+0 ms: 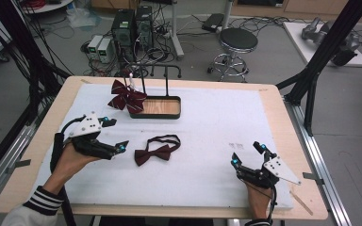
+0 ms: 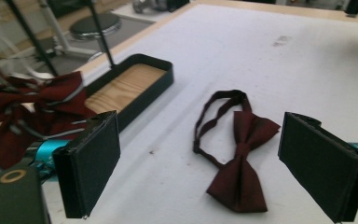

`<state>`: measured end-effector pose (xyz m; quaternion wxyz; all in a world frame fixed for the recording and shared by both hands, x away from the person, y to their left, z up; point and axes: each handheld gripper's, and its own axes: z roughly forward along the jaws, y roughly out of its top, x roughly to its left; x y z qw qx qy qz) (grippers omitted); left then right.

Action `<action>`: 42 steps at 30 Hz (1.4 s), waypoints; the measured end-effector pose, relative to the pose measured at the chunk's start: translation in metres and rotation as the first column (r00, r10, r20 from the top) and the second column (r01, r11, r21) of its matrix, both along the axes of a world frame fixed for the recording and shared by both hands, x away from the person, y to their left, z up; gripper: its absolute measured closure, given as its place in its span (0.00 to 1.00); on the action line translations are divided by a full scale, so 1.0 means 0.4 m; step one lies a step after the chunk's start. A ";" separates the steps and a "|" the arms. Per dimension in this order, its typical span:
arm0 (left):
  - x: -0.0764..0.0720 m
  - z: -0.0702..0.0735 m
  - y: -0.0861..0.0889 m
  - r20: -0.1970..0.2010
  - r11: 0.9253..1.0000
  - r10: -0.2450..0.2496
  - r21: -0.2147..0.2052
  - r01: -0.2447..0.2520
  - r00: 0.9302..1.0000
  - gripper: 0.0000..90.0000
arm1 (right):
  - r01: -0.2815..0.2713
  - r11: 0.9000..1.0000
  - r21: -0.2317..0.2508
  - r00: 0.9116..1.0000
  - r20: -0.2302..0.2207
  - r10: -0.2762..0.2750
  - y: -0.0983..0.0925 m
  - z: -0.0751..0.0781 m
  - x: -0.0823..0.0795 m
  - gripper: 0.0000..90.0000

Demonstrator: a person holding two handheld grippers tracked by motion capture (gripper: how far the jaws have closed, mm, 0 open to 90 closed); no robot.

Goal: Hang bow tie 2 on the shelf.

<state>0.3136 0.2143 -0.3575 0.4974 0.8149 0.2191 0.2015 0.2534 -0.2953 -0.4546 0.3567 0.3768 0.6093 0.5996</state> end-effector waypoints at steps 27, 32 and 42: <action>0.063 -0.061 -0.158 -0.219 0.941 -0.129 0.280 0.189 0.967 0.18 | 0.002 1.000 0.005 1.000 -0.006 -0.002 0.000 0.000 -0.001 0.11; 0.074 -0.082 -0.174 -0.265 0.917 -0.121 0.339 0.209 0.957 0.21 | 0.001 1.000 0.006 1.000 -0.006 -0.001 0.000 0.000 -0.001 0.11; 0.088 -0.121 -0.206 -0.323 0.880 -0.100 0.413 0.235 0.941 0.26 | 0.000 1.000 0.006 1.000 -0.003 0.000 -0.001 0.000 -0.001 0.11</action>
